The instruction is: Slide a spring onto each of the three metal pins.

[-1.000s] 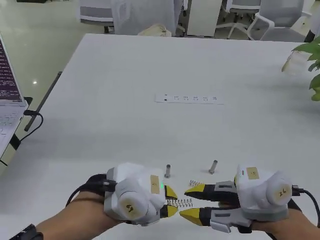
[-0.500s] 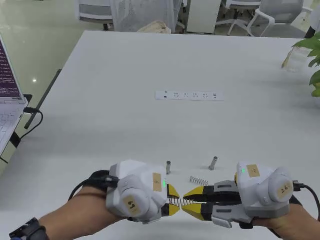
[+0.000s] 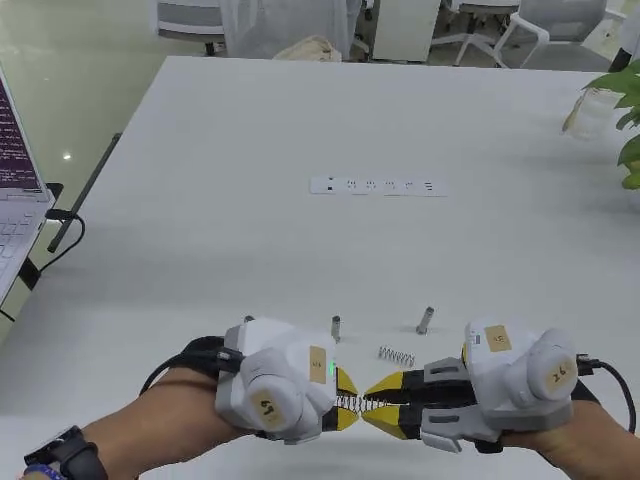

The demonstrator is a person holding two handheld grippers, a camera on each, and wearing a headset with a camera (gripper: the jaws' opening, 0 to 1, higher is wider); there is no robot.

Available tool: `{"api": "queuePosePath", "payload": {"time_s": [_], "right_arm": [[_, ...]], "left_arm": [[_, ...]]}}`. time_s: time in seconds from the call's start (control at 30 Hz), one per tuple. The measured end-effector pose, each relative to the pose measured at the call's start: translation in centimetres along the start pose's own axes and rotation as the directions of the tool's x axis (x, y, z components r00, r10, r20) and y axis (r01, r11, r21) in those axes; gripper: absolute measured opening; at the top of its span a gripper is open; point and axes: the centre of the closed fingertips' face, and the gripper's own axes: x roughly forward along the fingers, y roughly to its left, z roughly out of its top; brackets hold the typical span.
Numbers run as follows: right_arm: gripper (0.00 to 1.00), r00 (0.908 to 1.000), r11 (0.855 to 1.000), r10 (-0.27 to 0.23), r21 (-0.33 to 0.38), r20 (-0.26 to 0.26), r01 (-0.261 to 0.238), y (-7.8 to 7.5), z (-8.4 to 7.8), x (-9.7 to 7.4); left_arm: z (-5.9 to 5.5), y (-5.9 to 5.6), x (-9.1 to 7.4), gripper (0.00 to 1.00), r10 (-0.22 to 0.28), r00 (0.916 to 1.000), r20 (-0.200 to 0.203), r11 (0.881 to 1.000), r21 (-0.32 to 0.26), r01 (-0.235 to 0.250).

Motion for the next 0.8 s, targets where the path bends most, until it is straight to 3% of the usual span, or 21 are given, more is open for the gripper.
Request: {"api": "queuePosePath", "payload": {"time_s": [0.1,0.37,0.63,0.8], "right_arm": [[0.08,1.0000,1.000,0.006,0.004,0.002,-0.006,0.2,0.0,0.0],[0.08,1.0000,1.000,0.002,0.013,-0.003,-0.002,0.1,0.0,-0.1],[0.08,0.9996,1.000,-0.010,-0.011,-0.025,0.010,-0.3,0.7,-0.7],[0.08,0.9994,1.000,-0.016,-0.026,-0.032,0.016,-0.7,1.3,-1.3]], "left_arm": [[-0.5,-0.2,0.1,0.03,-0.006,0.9996,-0.026,1.000,0.026,0.007],[-0.5,-0.1,0.1,0.02,-0.006,0.9998,-0.019,1.000,0.010,0.006],[-0.1,0.4,0.7,0.02,0.007,0.9999,0.013,0.999,-0.035,-0.007],[0.7,1.1,0.7,0.02,0.018,0.9981,0.060,0.996,-0.086,-0.013]]}}
